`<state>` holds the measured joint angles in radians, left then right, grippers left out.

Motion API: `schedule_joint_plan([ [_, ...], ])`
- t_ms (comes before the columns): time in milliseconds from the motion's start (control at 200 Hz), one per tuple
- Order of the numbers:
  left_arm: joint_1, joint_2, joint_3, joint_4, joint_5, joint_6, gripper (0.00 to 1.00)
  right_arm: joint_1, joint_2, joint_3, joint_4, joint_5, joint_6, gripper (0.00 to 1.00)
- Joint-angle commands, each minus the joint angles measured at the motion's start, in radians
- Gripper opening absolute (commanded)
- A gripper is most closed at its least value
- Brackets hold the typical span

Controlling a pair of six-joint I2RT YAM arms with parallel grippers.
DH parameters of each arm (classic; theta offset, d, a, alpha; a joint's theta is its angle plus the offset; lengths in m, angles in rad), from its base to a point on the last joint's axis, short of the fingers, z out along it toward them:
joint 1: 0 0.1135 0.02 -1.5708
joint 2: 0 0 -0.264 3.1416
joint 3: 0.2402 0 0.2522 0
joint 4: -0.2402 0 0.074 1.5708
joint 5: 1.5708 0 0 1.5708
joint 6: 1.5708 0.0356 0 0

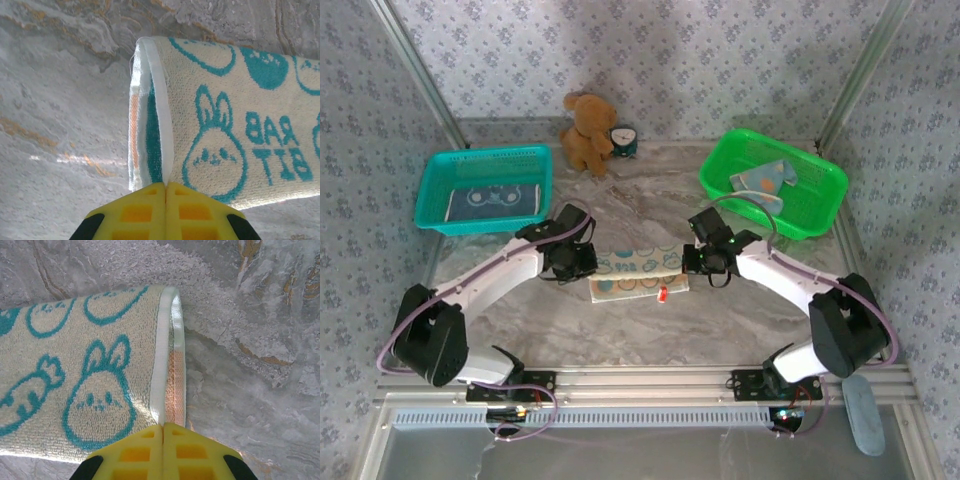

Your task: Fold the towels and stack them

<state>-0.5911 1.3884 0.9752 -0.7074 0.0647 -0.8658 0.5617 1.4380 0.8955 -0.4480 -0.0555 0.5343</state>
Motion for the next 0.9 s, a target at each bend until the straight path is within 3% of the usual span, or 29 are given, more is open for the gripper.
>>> schedule_joint_plan([
  [0,-0.026,-0.026,-0.031,-0.025,0.018,-0.073,0.00,-0.002,-0.027,-0.021,-0.040,0.016,-0.014,0.00],
  [275,-0.099,0.033,-0.138,0.066,0.022,-0.139,0.00,0.004,0.019,-0.079,0.011,0.009,-0.011,0.00],
  [660,-0.111,0.125,-0.228,0.131,0.001,-0.121,0.00,0.038,0.079,-0.157,0.071,0.003,0.007,0.00],
  [829,-0.111,0.119,-0.216,0.117,-0.016,-0.113,0.10,0.042,0.057,-0.150,0.055,0.015,-0.002,0.00],
  [894,-0.111,0.112,-0.209,0.111,-0.016,-0.111,0.16,0.044,0.047,-0.145,0.044,0.017,-0.005,0.06],
])
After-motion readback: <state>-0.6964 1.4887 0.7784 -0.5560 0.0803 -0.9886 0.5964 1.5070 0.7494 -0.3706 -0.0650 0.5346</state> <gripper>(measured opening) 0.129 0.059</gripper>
